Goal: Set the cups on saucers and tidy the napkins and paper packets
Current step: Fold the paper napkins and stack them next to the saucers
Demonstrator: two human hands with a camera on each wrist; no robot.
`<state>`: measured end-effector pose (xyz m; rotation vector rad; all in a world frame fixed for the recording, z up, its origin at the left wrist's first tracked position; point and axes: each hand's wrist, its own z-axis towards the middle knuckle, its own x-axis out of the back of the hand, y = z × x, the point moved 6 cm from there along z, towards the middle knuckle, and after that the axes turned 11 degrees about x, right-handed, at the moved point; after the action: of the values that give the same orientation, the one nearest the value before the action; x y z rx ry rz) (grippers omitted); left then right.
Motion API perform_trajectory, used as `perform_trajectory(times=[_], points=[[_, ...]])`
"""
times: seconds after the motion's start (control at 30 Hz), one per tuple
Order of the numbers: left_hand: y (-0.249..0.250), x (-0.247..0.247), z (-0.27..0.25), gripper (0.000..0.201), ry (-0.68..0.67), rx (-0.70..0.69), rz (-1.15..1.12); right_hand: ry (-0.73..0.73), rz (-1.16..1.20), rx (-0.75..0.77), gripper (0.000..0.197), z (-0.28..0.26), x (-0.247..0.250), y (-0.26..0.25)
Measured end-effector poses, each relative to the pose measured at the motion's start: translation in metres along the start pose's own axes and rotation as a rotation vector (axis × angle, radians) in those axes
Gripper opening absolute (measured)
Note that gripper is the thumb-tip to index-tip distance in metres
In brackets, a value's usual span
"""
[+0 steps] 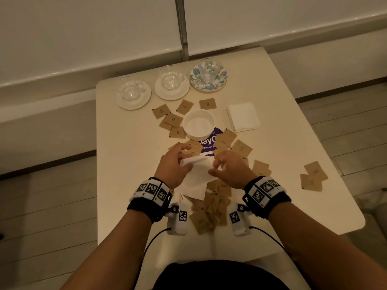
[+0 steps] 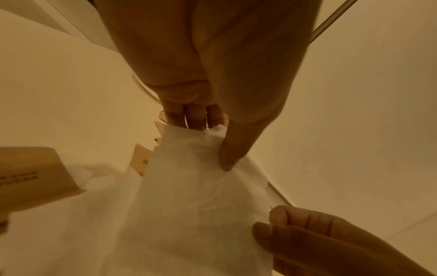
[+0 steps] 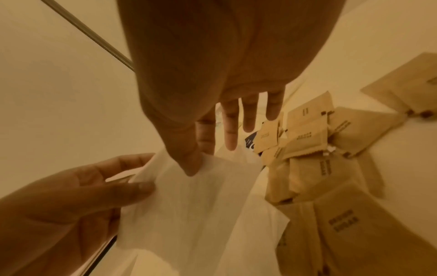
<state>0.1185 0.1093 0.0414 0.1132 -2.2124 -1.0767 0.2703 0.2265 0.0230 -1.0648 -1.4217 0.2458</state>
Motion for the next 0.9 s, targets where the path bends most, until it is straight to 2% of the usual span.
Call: perform_trajectory(times=[0.07, 0.13, 0.17, 0.3, 0.4, 0.5, 0.57, 0.7, 0.77, 0.9], points=[[0.010, -0.007, 0.000, 0.044, -0.033, -0.003, -0.055, 0.006, -0.045, 0.061, 0.018, -0.003, 0.012, -0.002], [0.024, -0.014, 0.000, 0.042, -0.098, -0.008, -0.129, 0.020, 0.060, 0.102, 0.026, -0.004, 0.023, -0.004], [0.033, -0.015, 0.000, 0.041, -0.118, -0.017, -0.158, 0.058, 0.150, 0.108, 0.022, -0.004, 0.030, -0.006], [0.063, -0.006, 0.009, 0.038, -0.048, -0.086, -0.218, 0.182, 0.391, 0.043, 0.010, -0.008, 0.062, -0.001], [0.079, -0.003, 0.011, 0.051, -0.016, -0.108, -0.342, 0.223, 0.553, 0.044, 0.010, -0.014, 0.081, -0.002], [0.081, -0.009, 0.006, 0.072, 0.022, -0.047, -0.470, 0.305, 0.746, 0.024, 0.011, -0.020, 0.094, -0.001], [0.072, -0.019, -0.001, 0.075, 0.061, 0.028, -0.477, 0.344, 0.803, 0.018, 0.011, -0.024, 0.098, 0.000], [0.051, -0.047, -0.009, 0.051, -0.071, 0.245, -0.579, 0.362, 0.838, -0.009, 0.005, -0.027, 0.097, 0.003], [0.052, -0.047, -0.012, 0.043, -0.072, 0.205, -0.566, 0.346, 0.840, -0.011, 0.006, -0.027, 0.094, 0.004], [0.063, -0.034, -0.016, 0.043, -0.041, 0.011, -0.533, 0.331, 0.817, -0.040, 0.023, -0.027, 0.090, 0.008]])
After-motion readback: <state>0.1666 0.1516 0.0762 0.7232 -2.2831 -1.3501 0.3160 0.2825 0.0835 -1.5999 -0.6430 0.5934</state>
